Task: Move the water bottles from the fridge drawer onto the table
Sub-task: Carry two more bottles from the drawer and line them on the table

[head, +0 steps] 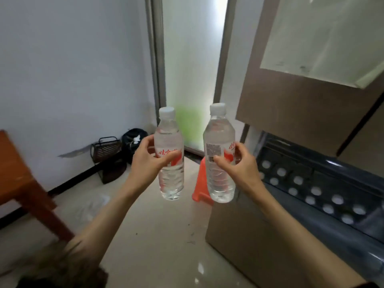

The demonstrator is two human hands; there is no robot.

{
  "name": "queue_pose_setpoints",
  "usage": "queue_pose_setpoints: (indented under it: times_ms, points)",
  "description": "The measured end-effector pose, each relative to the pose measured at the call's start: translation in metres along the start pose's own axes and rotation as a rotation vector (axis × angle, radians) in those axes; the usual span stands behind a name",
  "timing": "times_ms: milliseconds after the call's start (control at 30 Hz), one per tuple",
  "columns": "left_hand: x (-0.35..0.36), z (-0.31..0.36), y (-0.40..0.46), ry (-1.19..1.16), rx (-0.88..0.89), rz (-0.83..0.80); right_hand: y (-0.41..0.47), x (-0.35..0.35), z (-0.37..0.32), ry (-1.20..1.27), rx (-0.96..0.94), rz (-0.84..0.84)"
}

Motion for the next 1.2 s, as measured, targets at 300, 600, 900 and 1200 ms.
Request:
queue_pose_setpoints:
  times_ms: [300,600,900,1200]
  points:
    - [-0.273,-0.085,-0.005,0.175,-0.138,0.301,-0.014,0.292,-0.083,-0.007,-0.108,-0.36]
    - [-0.489,-0.156,0.0,0.203,-0.304,0.519,-0.045,0.538,-0.153,-0.054,-0.222,-0.682]
    - [-0.624,-0.238,0.066,0.245,-0.395,0.646,-0.007,0.726,-0.193,-0.013,-0.28,-0.825]
    - [-0.737,-0.315,0.202,0.374,-0.484,0.696,0.085,0.916,-0.199,-0.074,-0.253,-0.934]
Point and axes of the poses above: each hand's wrist, its own y-axis towards the middle knuckle, its own x-axis out of the palm, z = x × y, the point moved 9 cm from there along y, towards the middle knuckle, and after that the axes turned 5 degrees about z, right-handed, at the moved point
